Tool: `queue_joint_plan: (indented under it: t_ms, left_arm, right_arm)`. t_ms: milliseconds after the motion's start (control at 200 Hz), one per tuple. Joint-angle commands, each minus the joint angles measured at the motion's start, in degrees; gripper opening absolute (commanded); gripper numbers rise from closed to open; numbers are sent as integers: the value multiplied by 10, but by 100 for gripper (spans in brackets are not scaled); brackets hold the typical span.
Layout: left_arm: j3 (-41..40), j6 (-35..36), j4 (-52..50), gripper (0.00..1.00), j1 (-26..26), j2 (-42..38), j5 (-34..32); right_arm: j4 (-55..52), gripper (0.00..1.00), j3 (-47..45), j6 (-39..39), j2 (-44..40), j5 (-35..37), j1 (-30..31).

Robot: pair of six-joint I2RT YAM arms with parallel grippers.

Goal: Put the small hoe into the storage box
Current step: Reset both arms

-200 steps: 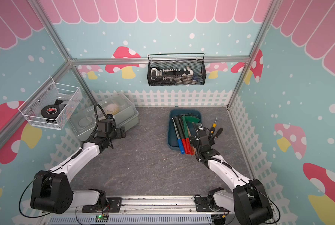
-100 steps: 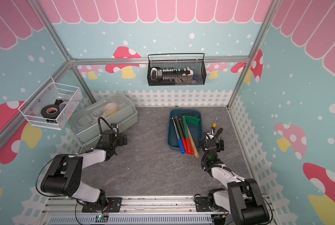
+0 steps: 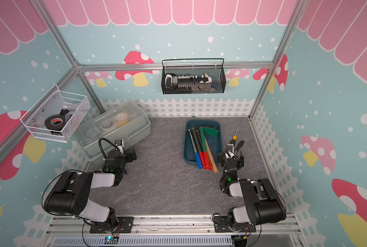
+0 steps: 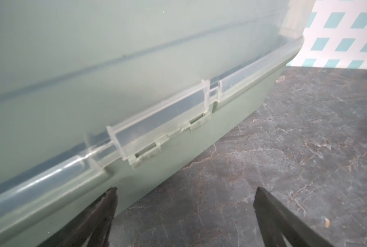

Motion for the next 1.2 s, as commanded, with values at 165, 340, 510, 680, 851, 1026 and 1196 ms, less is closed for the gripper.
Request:
queue_joint_plan:
  t_ms: [165, 340, 510, 680, 851, 1026, 1196]
  left_arm:
    - [13, -5, 24, 99, 7, 5, 9]
    - [13, -7, 24, 99, 11, 5, 17]
    - [11, -6, 27, 99, 9, 5, 12]
    - [6, -1, 37, 99, -1, 4, -10]
    - [6, -2, 38, 99, -1, 5, -10]
    - [6, -2, 38, 99, -1, 4, -10]
    - [9, -4, 32, 99, 4, 4, 1]
  right_arm:
    - [-24, 99, 49, 8, 48, -15, -20]
    - [-95, 99, 70, 39, 35, -58, -52]
    - [-87, 99, 67, 38, 35, -60, -54]
    - [-85, 99, 66, 36, 35, -60, -53]
    - [-86, 99, 68, 37, 36, -61, -53]
    - [-86, 99, 68, 37, 37, -61, -54]
    - [-95, 99, 75, 37, 40, -63, -54]
